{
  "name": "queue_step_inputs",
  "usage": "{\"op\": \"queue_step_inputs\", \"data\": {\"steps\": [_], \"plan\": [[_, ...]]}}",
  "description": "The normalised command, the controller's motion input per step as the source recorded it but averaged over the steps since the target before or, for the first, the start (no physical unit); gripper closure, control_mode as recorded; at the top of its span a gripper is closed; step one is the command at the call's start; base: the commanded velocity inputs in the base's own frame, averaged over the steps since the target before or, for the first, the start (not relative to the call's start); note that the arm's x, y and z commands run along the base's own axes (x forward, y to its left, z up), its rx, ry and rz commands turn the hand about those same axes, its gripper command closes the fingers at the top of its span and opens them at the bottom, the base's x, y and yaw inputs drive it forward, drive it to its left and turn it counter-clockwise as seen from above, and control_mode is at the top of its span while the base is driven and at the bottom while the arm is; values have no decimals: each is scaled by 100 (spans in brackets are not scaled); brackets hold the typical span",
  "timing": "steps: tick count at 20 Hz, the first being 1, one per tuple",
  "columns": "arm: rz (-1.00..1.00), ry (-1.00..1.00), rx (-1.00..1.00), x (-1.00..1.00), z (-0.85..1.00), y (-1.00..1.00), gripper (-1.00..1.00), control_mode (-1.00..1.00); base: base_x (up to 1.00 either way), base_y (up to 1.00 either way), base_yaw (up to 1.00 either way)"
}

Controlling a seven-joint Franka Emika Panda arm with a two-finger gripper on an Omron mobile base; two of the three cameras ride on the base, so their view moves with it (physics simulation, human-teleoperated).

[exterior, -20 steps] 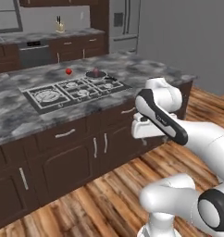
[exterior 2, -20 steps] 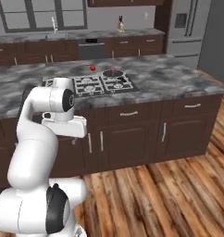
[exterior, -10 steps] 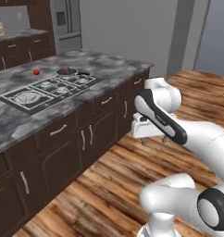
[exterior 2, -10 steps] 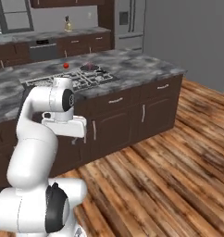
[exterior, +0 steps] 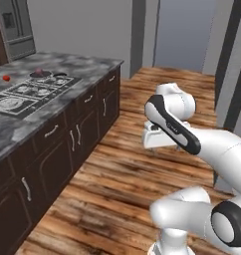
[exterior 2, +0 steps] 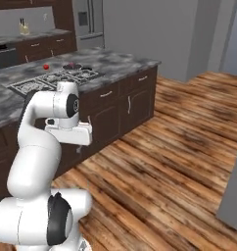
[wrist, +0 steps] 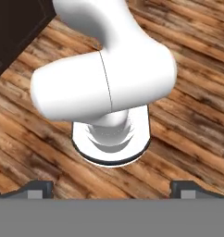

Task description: Place the pan on the rear right burner on the stove. Then place the tomato and the onion in the pan and turn on the rear right burner.

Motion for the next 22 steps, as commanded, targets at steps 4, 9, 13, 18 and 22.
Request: {"op": "queue_step_inputs", "data": {"steps": [4,9,13,18,22], "plan": [[0,0,0,0,0,0,-100,100,-100,75,-26],[0,0,0,0,0,0,-100,100,-79,91,-25],[0,0,0,0,0,0,-100,100,0,100,-49],[0,0,0,0,0,0,-100,100,2,100,-57],[0,0,0,0,0,0,-100,100,-100,100,-49]]}}
